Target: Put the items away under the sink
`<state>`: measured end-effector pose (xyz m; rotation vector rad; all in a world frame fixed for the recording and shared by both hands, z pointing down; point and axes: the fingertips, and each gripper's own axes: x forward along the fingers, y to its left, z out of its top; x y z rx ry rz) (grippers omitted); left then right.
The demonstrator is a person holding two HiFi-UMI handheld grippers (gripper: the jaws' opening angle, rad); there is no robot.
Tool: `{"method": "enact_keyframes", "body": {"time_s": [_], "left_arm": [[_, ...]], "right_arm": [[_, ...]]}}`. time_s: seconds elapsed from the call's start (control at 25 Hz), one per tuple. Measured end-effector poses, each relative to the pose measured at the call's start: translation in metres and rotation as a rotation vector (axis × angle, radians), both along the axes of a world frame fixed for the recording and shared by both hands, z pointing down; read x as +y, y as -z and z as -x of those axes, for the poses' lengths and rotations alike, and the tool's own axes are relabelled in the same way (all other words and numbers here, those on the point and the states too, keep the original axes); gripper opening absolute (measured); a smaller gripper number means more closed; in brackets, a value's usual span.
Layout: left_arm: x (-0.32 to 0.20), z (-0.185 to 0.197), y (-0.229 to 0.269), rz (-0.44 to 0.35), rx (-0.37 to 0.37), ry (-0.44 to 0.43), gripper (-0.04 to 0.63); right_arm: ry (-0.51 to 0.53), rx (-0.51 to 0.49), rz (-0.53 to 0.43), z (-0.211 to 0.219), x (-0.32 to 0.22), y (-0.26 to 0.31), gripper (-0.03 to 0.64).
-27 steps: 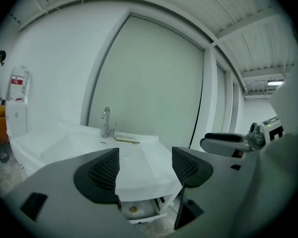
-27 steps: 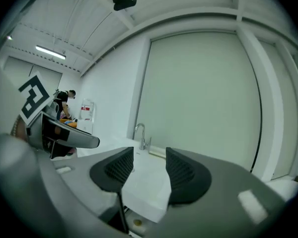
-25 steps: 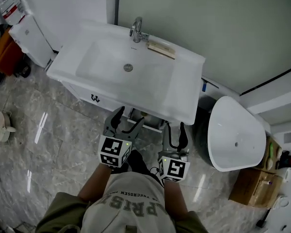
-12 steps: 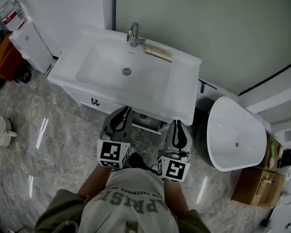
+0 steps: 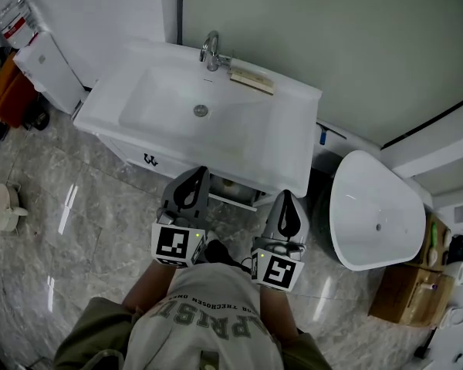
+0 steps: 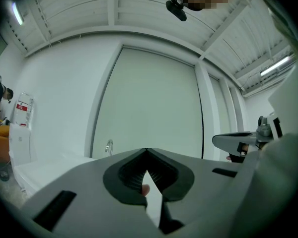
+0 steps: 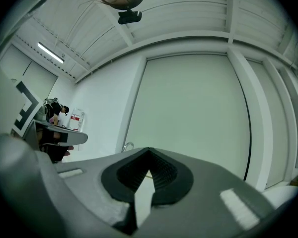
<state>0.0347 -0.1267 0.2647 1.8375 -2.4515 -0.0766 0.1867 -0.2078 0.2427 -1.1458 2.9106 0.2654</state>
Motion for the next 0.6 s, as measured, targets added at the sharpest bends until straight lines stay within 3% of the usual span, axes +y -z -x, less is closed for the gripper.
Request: {"method": "enact_keyframes", "body": {"time_s": [0.6], "left_arm": [[-0.0023,-0.0056,0.0056,-0.015,-0.018,-0.005,0.009]], "right_arm": [[-0.033,0.006,-0.013,-0.0047,-0.0054,-0.0001,-0.002]]}}
